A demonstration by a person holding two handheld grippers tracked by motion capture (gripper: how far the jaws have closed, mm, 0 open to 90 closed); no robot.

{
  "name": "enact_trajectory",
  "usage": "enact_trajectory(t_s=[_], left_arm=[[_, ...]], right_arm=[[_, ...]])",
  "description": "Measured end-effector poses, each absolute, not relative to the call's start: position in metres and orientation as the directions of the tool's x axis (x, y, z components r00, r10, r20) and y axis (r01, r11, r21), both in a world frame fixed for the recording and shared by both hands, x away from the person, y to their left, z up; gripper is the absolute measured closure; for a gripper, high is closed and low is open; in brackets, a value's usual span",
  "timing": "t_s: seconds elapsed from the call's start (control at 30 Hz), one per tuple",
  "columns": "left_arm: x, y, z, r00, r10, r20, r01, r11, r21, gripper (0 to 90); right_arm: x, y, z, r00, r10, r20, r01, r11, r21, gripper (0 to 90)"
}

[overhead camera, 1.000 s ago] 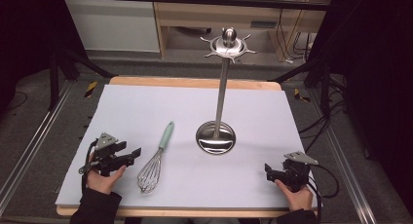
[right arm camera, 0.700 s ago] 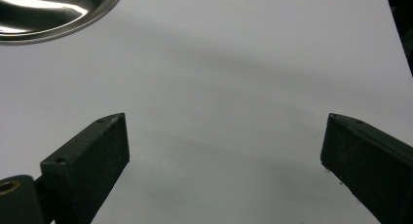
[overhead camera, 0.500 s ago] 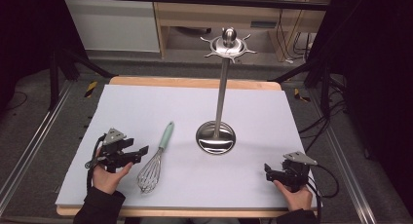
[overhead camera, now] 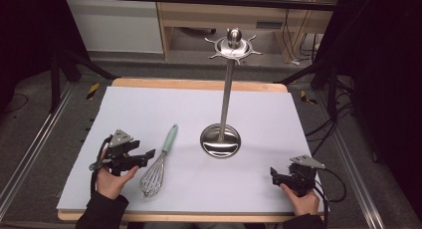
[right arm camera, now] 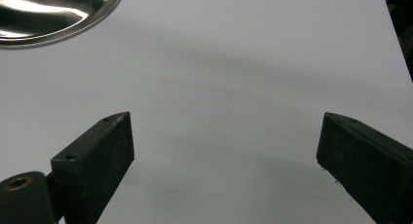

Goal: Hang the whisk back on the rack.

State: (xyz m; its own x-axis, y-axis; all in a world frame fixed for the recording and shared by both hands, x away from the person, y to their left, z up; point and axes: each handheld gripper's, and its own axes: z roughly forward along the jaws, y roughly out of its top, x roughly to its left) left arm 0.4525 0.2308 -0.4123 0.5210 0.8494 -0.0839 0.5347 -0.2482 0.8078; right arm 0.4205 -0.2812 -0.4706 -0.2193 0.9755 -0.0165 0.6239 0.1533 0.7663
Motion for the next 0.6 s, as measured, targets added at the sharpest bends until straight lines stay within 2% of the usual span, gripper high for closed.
enact_trajectory(t_s=[0.6], left_arm=[[0.463,0.213,-0.399,0.559,0.828,-0.042,0.553,-0.335,0.763,29.2]], right_arm=[[0.420,-0.281,-0.470,-0.230,0.973,-0.020,0.628,0.164,0.761,7.6]])
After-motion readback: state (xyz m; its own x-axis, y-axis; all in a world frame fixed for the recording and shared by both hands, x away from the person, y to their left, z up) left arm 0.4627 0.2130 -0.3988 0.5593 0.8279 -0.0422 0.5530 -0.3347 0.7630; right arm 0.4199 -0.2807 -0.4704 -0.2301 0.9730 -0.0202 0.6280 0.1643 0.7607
